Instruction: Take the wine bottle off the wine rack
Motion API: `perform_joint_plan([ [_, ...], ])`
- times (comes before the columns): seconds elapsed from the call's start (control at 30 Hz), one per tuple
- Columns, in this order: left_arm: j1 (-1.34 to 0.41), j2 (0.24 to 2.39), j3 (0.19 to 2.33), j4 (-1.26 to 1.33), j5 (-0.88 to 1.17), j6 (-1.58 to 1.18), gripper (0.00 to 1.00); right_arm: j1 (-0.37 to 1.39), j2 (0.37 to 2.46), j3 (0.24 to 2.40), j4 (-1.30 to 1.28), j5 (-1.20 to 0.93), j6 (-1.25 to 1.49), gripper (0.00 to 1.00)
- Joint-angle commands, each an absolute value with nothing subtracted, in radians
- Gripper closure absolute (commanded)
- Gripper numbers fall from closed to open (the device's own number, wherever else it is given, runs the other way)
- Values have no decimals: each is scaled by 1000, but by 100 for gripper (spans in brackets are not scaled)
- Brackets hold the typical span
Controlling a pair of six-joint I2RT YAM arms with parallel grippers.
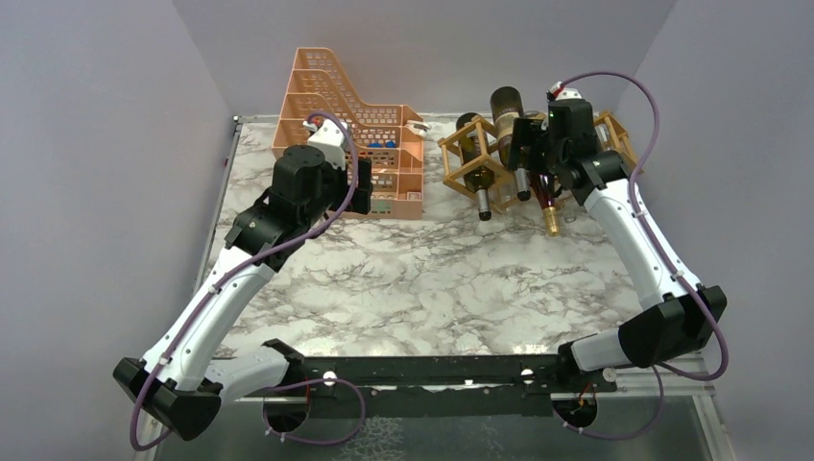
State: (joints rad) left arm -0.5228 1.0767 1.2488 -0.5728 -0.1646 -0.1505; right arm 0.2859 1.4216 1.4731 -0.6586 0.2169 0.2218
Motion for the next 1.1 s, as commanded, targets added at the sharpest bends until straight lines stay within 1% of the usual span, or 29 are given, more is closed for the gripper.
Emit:
perform_joint_plan([
  [0.0, -515, 1043, 1269, -565, -163, -141, 1, 287, 1403, 1448, -637, 165, 248, 1],
  [0.13, -515, 1041, 1288, -567, -158, -141, 1, 269, 1381, 1372, -556, 191, 219, 0],
  [0.33, -515, 1046, 1332, -578, -124, -127, 1, 244, 1390, 1312, -506, 100, 237, 1],
  [0.47, -515, 1054, 1338, -579, -118, -130, 1, 224, 1416, 1287, -477, 11, 259, 7],
  [0.67, -515, 1049, 1336, -586, -107, -141, 1, 219, 1427, 1252, -418, -32, 271, 16],
  [0.73, -515, 1051, 1339, -591, -115, -138, 1, 215, 1430, 1238, -393, -47, 271, 24],
  [0.87, -515, 1054, 1347, -596, -146, -141, 1, 208, 1460, 1237, -386, -60, 285, 33],
  [1.07, -515, 1077, 1383, -598, -140, -135, 1, 205, 1480, 1220, -345, -111, 308, 38],
])
